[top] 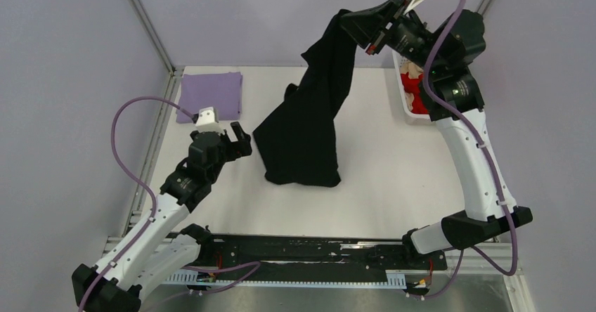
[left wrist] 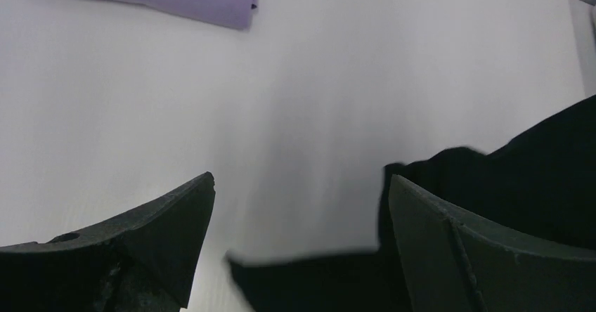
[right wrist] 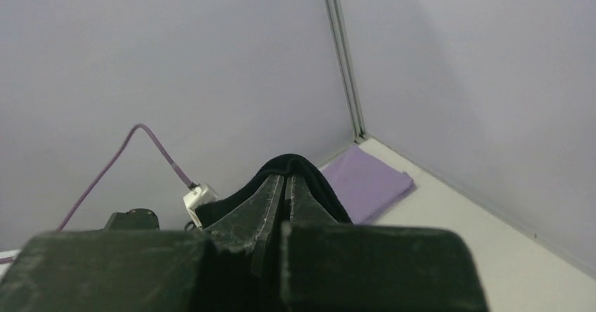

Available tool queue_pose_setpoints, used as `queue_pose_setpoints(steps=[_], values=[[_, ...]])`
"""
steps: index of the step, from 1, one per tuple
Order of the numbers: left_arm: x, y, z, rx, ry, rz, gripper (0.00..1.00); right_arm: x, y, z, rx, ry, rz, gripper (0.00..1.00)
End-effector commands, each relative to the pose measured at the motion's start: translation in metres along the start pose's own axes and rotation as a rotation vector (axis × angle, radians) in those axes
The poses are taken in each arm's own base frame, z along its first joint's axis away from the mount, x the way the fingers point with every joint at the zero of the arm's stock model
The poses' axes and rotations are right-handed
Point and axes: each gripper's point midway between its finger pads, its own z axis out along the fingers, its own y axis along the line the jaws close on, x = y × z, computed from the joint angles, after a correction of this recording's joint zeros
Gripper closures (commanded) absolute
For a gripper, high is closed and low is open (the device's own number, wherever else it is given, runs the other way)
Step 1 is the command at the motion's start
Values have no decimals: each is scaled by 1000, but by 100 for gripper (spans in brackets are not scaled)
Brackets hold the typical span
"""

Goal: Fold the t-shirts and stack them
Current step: Move the tshirt to the center of the board, then flatten out the tshirt

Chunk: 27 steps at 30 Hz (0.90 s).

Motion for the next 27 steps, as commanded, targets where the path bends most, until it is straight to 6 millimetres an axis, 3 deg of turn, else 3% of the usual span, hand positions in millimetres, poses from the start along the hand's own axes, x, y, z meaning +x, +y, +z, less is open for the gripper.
queue_pose_setpoints(steps=[1, 4, 9, 12, 14, 15, 17, 19, 22, 24, 27], values=[[-7, 22, -5, -135, -25, -53, 0, 19, -29, -14, 162, -28, -15, 100], [-3, 26, -5, -165, -13, -81, 0, 82, -64, -35, 306, 66, 44, 100], [16, 29, 1, -203, 66, -107, 0, 244, -95, -89, 414, 350, 254, 100], [33, 26, 5, -202, 140, -118, 0, 328, -118, -129, 552, 485, 349, 93], [48, 25, 6, -206, 205, -117, 0, 368, -134, -158, 682, 566, 382, 86], [56, 25, 7, -212, 237, -110, 0, 383, -142, -172, 753, 607, 386, 76], [72, 29, 3, -226, 312, -101, 0, 401, -156, -197, 878, 667, 373, 45], [89, 34, -5, -245, 386, -92, 0, 403, -170, -215, 1009, 687, 342, 30], [119, 43, -26, -256, 523, -73, 0, 392, -179, -226, 1103, 668, 303, 9], [135, 47, -41, -264, 597, -90, 0, 383, -178, -227, 1118, 634, 296, 0], [156, 51, -62, -265, 679, -149, 0, 376, -171, -222, 1058, 612, 280, 0]])
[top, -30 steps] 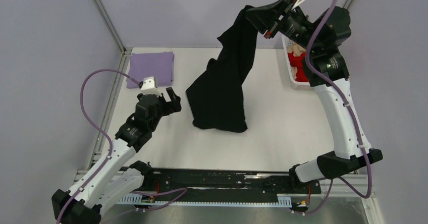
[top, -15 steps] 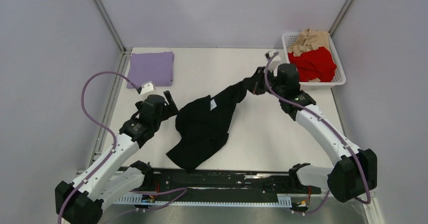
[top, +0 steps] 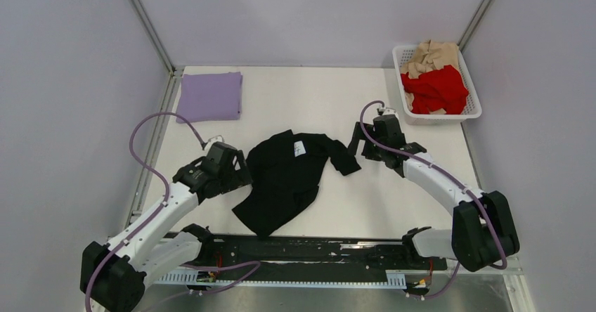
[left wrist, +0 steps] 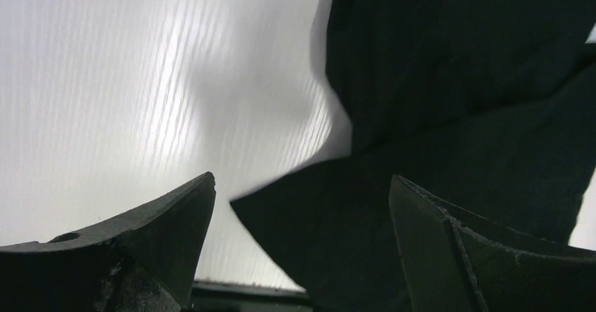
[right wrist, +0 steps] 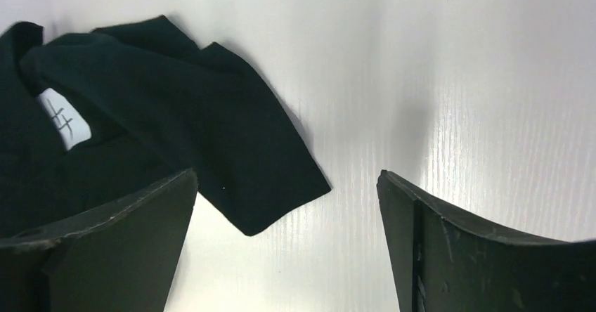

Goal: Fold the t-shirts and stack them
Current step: Flatten out the tshirt

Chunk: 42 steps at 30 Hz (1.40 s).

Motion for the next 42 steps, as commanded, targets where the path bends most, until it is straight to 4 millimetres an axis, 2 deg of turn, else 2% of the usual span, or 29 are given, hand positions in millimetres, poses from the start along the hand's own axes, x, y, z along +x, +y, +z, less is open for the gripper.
queue_pose_setpoints(steps=[1, 4, 9, 12, 16, 19, 23, 25, 26, 27, 30, 31, 35, 38, 42], values=[[53, 21, -12, -10, 175, -73, 0, -33, 8, -19, -31, -136, -10, 0], [77, 28, -9, -15, 237, -130, 0, -27, 7, -21, -51, -136, -42, 0], [93, 22, 0, -1, 304, -171, 2, -27, 8, -23, -64, -148, -34, 0], [91, 12, 5, 33, 307, -169, 11, -25, 5, -22, -49, -150, -31, 0], [101, -2, 17, 81, 355, -175, 20, -24, 1, -20, -34, -148, -30, 0], [112, 0, 29, 45, 397, -171, 26, -25, 0, -21, -23, -156, -28, 0], [112, -4, 45, 20, 393, -157, 38, -27, -2, -23, -14, -168, -25, 0], [109, -3, 50, -4, 382, -141, 47, -27, -2, -23, -15, -168, -26, 0], [106, -4, 52, -17, 378, -133, 56, -26, -2, -23, -16, -165, -24, 0], [103, -2, 54, -33, 359, -117, 62, -25, -2, -23, -19, -161, -23, 0], [90, -3, 56, -53, 324, -85, 97, -19, 3, -22, -41, -136, 10, 1], [88, 1, 55, -74, 311, -69, 99, -14, 8, -22, -74, -112, 23, 1], [67, -5, 40, -49, 241, -16, 100, 12, 23, -14, -145, -10, 9, 2], [49, -13, 23, 20, 157, -11, 100, 27, 26, -4, -120, 33, -43, 2], [32, -20, 0, 117, 70, -11, 100, 32, 26, 12, -31, 45, -123, 4]])
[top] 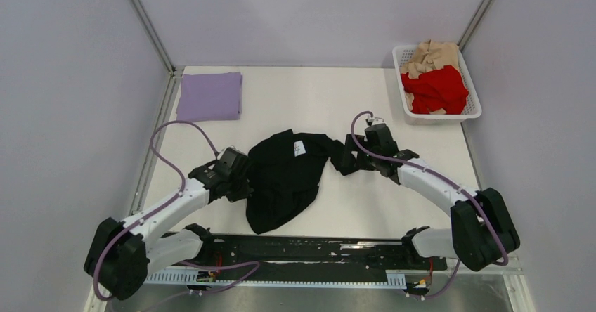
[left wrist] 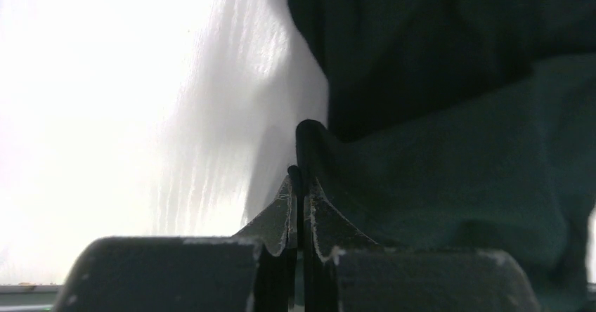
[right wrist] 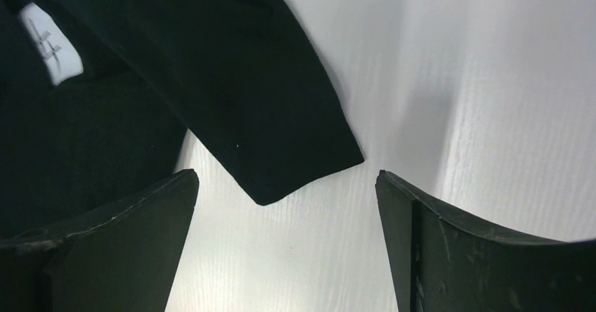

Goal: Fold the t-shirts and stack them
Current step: Flatten out the tshirt

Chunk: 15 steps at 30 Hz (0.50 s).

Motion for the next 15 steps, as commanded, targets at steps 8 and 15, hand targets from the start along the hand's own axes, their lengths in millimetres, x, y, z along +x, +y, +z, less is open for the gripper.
queue_pose_setpoints(steps=[8, 15], values=[[-48, -13, -59, 147, -289, 44, 100, 4, 3, 57, 219, 25, -107, 17], [-87, -22, -91, 154, -449, 39, 100, -12, -2, 71, 310, -19, -87, 92]])
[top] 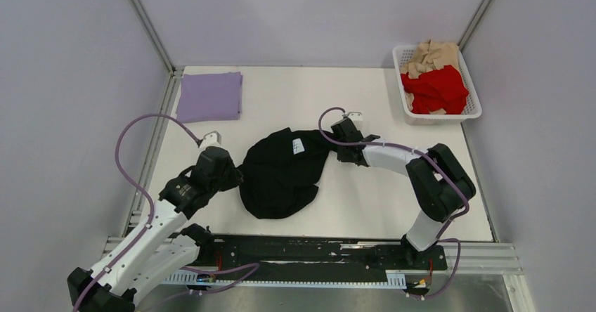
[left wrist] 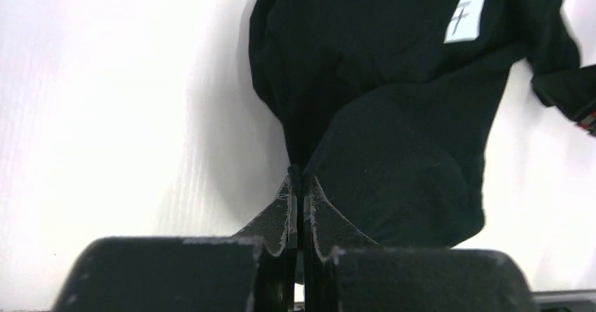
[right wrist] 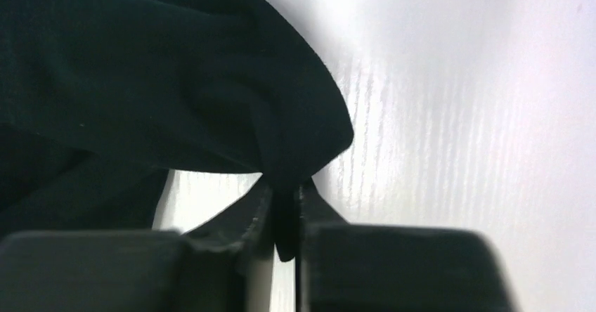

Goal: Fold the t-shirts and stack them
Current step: Flatten out the tshirt

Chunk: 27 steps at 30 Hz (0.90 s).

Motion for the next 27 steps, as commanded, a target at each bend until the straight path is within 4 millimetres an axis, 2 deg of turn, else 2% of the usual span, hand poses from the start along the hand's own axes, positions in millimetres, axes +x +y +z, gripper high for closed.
queue_pose_setpoints(steps=[1, 3, 7, 10, 12, 14, 15, 16, 19, 20, 21, 22, 23, 24, 25, 26, 27], values=[[-57, -15, -22, 4, -196, 9, 100, -16, -9, -2, 77, -61, 56, 99], [-77, -19, -31, 3, -266, 7, 100, -40, -11, -18, 78, -145, 72, 100], [-113, -33, -54, 49, -395, 1, 100, -93, -14, -64, 47, -336, 87, 100], [-141, -44, -77, 85, -493, 2, 100, -132, -18, -111, 9, -483, 100, 100], [-163, -52, -101, 123, -574, -2, 100, -155, -22, -147, -18, -579, 112, 100], [-190, -64, -137, 186, -680, -15, 100, -178, -27, -192, -62, -686, 133, 100], [-198, -66, -150, 207, -718, -5, 100, -188, -29, -212, -86, -730, 137, 100], [-211, -75, -172, 261, -772, -14, 100, -197, -30, -236, -121, -780, 144, 100], [-234, -88, -223, 364, -883, 8, 100, -220, -31, -316, -260, -937, 138, 100], [-242, -94, -246, 415, -923, 5, 100, -224, -25, -342, -339, -982, 107, 100], [-246, -98, -257, 438, -942, 16, 100, -227, -20, -371, -415, -1030, 82, 100], [-252, -105, -281, 500, -978, 20, 100, -228, -17, -397, -485, -1072, 54, 100], [-256, -110, -292, 531, -997, 32, 100, -227, -14, -422, -550, -1109, 26, 100], [-259, -117, -312, 589, -1017, 46, 100, -225, -13, -444, -602, -1136, 5, 100], [-258, -123, -322, 628, -1022, 72, 100, -222, -12, -466, -650, -1160, -16, 100], [-263, -126, -340, 659, -1045, 73, 100, -221, -16, -492, -688, -1197, -25, 100], [-262, -131, -348, 690, -1046, 99, 100, -216, -13, -510, -742, -1207, -59, 100]])
